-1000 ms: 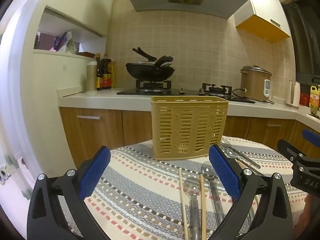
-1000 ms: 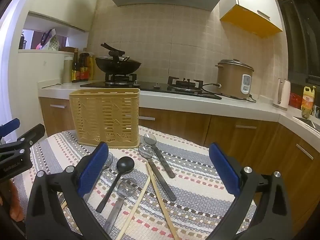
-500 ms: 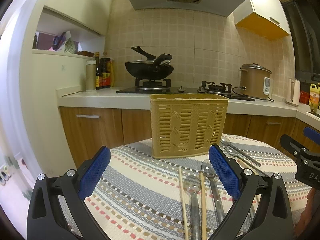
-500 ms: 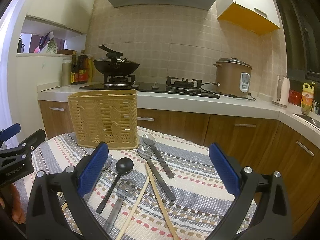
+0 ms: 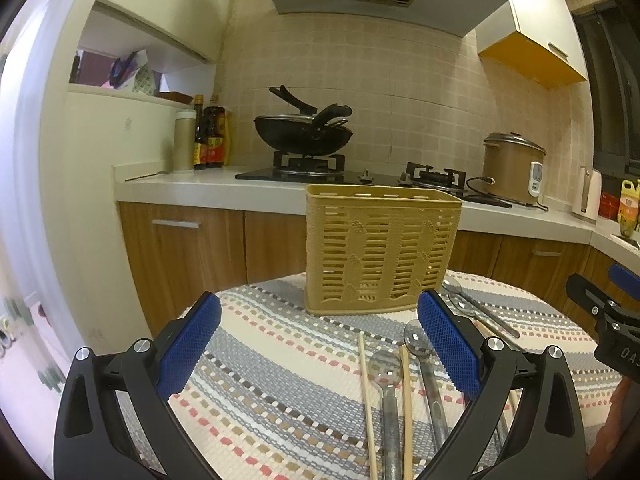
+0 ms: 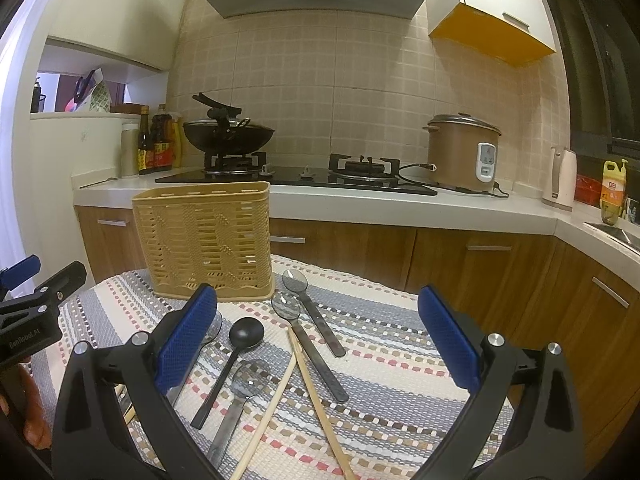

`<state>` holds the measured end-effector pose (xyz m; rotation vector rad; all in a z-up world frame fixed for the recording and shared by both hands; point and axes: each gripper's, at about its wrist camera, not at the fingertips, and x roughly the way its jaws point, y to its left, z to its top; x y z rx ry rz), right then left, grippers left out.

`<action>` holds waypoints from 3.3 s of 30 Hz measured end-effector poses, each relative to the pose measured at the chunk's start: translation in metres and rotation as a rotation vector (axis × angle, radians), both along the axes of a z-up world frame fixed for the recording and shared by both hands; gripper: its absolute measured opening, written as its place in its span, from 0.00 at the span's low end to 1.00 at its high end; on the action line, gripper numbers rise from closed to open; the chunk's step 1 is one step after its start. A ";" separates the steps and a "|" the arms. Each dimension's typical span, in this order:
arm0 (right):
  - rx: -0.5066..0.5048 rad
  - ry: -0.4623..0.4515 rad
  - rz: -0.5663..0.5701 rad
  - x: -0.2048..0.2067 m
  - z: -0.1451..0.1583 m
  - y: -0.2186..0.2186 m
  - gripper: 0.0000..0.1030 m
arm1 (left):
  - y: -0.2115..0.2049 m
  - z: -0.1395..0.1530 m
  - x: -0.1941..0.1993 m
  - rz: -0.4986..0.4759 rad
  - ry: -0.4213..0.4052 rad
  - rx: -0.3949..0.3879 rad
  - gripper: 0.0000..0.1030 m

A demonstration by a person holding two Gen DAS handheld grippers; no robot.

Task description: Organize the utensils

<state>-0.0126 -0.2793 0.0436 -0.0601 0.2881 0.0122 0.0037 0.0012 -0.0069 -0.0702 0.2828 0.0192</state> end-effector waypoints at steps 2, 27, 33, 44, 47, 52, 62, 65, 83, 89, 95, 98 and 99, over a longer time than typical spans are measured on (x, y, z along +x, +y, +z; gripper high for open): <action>0.001 0.000 -0.002 0.000 0.000 -0.001 0.93 | 0.001 0.000 0.000 0.000 -0.001 -0.002 0.93; 0.018 0.005 -0.004 0.001 0.001 -0.005 0.93 | -0.002 0.001 -0.003 -0.003 -0.007 0.006 0.93; 0.019 0.006 -0.004 0.000 0.001 -0.006 0.93 | -0.002 0.002 -0.003 -0.003 -0.008 0.007 0.93; 0.042 0.019 -0.002 0.003 0.000 -0.009 0.93 | -0.004 0.002 -0.003 -0.005 -0.007 0.009 0.93; 0.040 0.019 -0.001 0.003 0.000 -0.008 0.93 | -0.004 0.002 -0.003 -0.006 -0.007 0.009 0.93; 0.036 0.019 0.000 0.004 -0.001 -0.007 0.93 | -0.004 0.002 -0.003 -0.005 -0.007 0.010 0.93; 0.042 0.023 -0.001 0.004 -0.001 -0.007 0.93 | -0.005 0.002 -0.003 -0.006 -0.006 0.010 0.93; 0.042 0.022 -0.001 0.004 -0.001 -0.007 0.93 | -0.005 0.002 -0.003 -0.006 -0.005 0.010 0.93; 0.101 0.369 0.074 0.063 -0.004 -0.045 0.75 | 0.017 -0.007 0.048 -0.192 0.355 -0.028 0.81; 0.078 0.570 0.148 0.117 -0.012 -0.059 0.44 | 0.024 -0.045 0.103 -0.372 0.697 -0.181 0.54; 0.027 0.664 0.206 0.152 -0.024 -0.048 0.32 | 0.016 -0.056 0.135 -0.384 0.765 -0.211 0.44; 0.018 0.702 0.222 0.171 -0.029 -0.038 0.31 | 0.012 -0.054 0.146 -0.378 0.782 -0.206 0.40; 0.015 0.708 0.223 0.176 -0.030 -0.036 0.30 | 0.009 -0.054 0.149 -0.376 0.784 -0.195 0.36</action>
